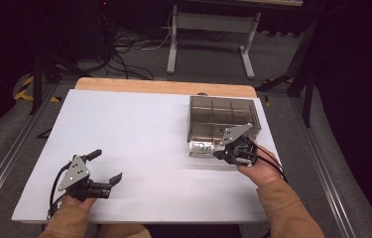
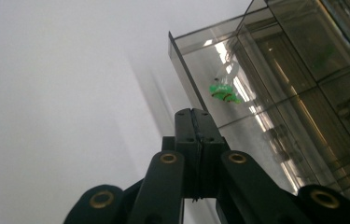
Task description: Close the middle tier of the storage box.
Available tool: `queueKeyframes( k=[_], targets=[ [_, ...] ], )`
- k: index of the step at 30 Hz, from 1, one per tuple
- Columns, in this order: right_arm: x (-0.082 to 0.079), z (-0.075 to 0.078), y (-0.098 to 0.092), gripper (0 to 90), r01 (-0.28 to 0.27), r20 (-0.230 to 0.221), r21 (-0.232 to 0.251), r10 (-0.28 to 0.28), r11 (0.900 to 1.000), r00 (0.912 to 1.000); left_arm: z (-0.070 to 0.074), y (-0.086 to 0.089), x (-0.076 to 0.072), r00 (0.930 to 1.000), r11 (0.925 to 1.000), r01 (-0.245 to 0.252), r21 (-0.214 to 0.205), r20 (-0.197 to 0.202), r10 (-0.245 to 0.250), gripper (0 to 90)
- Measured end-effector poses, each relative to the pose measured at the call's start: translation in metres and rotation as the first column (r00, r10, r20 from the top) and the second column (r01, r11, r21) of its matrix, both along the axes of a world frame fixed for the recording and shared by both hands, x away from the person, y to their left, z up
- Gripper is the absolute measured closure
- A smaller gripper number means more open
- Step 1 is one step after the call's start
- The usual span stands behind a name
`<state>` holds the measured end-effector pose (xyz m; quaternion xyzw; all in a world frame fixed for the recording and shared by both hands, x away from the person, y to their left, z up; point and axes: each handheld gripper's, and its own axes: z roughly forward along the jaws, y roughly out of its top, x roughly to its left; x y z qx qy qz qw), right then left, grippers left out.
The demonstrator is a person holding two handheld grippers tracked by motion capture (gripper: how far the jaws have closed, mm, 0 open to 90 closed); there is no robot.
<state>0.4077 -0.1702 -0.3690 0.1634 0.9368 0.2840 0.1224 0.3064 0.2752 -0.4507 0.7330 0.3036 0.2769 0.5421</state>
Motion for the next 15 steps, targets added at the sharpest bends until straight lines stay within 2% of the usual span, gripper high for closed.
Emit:
queueKeyframes(
  k=[15],
  targets=[
    [-0.003, -0.013, -0.017, 90.0, 0.005, -0.055, -0.074, -0.009, 0.9972, 0.9985, 0.0, 0.0, 0.0, 1.0, 1.0, -0.001, 0.003, -0.001, 0.001, 0.2]
  ],
)
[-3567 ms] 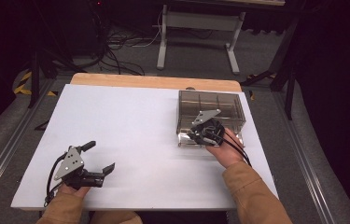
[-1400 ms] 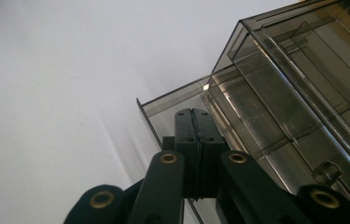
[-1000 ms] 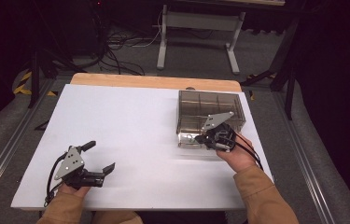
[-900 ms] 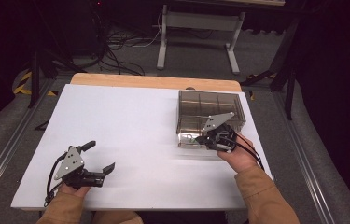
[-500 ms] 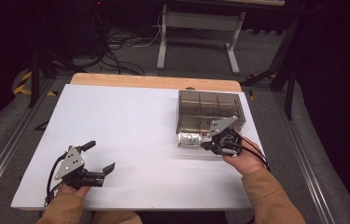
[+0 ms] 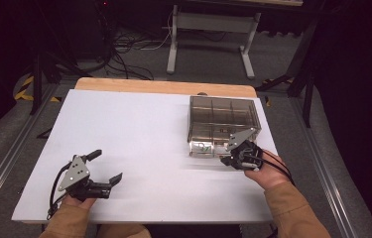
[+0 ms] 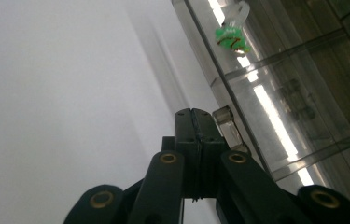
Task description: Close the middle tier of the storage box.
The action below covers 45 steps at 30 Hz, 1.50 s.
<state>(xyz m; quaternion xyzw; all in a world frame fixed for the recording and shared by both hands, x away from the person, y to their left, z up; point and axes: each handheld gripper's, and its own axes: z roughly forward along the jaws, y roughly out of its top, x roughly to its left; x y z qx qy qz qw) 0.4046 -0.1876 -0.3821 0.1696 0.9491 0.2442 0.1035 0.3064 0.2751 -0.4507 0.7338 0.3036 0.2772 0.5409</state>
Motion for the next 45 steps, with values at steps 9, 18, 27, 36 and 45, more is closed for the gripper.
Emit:
queueKeyframes(
  k=[9, 18, 27, 36, 45],
  targets=[
    [0.004, -0.01, -0.006, 90.0, 0.013, -0.033, -0.052, -0.015, 0.9985, 0.9994, 0.0, 0.0, 0.0, 1.0, 1.0, 0.0, -0.001, 0.0, 0.0, 0.2],
    [0.009, -0.016, -0.014, 90.0, 0.039, -0.053, -0.1, -0.044, 0.9943, 0.9976, 0.0, 0.0, 0.0, 1.0, 1.0, 0.001, -0.001, 0.0, -0.001, 0.2],
    [0.012, -0.02, -0.018, 90.0, 0.055, -0.059, -0.123, -0.063, 0.9908, 0.9963, 0.0, 0.0, 0.0, 1.0, 1.0, 0.0, -0.005, -0.002, 0.0, 0.2],
    [0.016, -0.024, -0.021, 90.0, 0.076, -0.048, -0.122, -0.082, 0.9897, 0.9955, 0.0, 0.0, 0.0, 1.0, 1.0, 0.002, -0.007, -0.001, -0.002, 0.2],
    [0.017, -0.024, -0.02, 90.0, 0.078, -0.028, -0.123, -0.082, 0.9894, 0.9962, 0.0, 0.0, 0.0, 1.0, 1.0, 0.004, -0.008, -0.001, -0.004, 0.2]
  ],
)
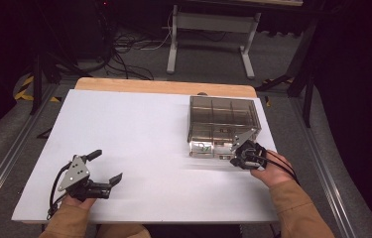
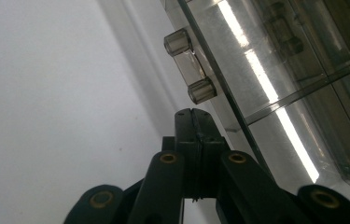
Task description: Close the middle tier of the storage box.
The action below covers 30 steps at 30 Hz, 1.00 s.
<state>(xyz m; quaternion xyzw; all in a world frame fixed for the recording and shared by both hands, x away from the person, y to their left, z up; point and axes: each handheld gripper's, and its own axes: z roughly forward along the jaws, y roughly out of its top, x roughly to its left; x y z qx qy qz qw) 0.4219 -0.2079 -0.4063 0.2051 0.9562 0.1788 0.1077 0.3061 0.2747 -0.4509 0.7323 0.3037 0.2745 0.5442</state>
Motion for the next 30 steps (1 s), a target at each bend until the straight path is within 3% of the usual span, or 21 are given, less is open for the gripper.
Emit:
queueKeyframes(
  k=[12, 30],
  targets=[
    [0.0019, -0.0002, 0.0011, 90.0, 0.009, 0.03, -0.007, -0.009, 0.9999, 0.9995, 0.0, 0.0, 0.0, 1.0, 1.0, 0.0, 0.001, 0.0, 0.0, 0.2],
    [0.0055, 0.0003, 0.0024, 90.0, 0.01, 0.04, 0.003, -0.01, 0.9999, 0.9992, 0.0, -0.0003, 0.0, 1.0, 1.0, -0.001, -0.003, 0.0, 0.001, 0.2]
  ],
)
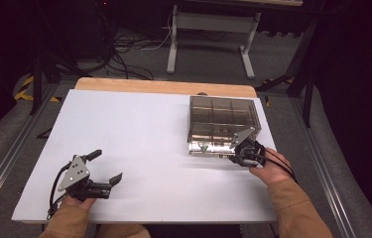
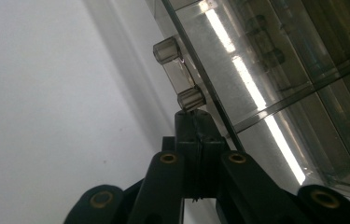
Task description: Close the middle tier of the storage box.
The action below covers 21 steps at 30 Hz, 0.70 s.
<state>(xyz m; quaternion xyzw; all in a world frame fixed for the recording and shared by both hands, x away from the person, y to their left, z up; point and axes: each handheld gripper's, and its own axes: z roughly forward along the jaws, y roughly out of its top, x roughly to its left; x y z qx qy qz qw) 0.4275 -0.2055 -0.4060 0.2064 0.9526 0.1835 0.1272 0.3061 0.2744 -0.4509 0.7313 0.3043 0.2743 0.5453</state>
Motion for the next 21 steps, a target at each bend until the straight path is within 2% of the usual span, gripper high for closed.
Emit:
queueKeyframes(
  k=[12, 21],
  targets=[
    [0.005, 0.001, 0.001, 90.0, 0.031, 0.052, 0.001, -0.031, 0.9995, 0.9982, 0.0, 0.0, 0.0, 1.0, 1.0, -0.001, 0.003, 0.0, 0.001, 0.2],
    [0.013, 0.003, -0.003, 90.0, 0.072, 0.083, 0.031, -0.075, 0.9969, 0.9937, 0.0, 0.0, 0.0, 1.0, 1.0, -0.003, 0.005, -0.001, 0.003, 0.2]
  ],
)
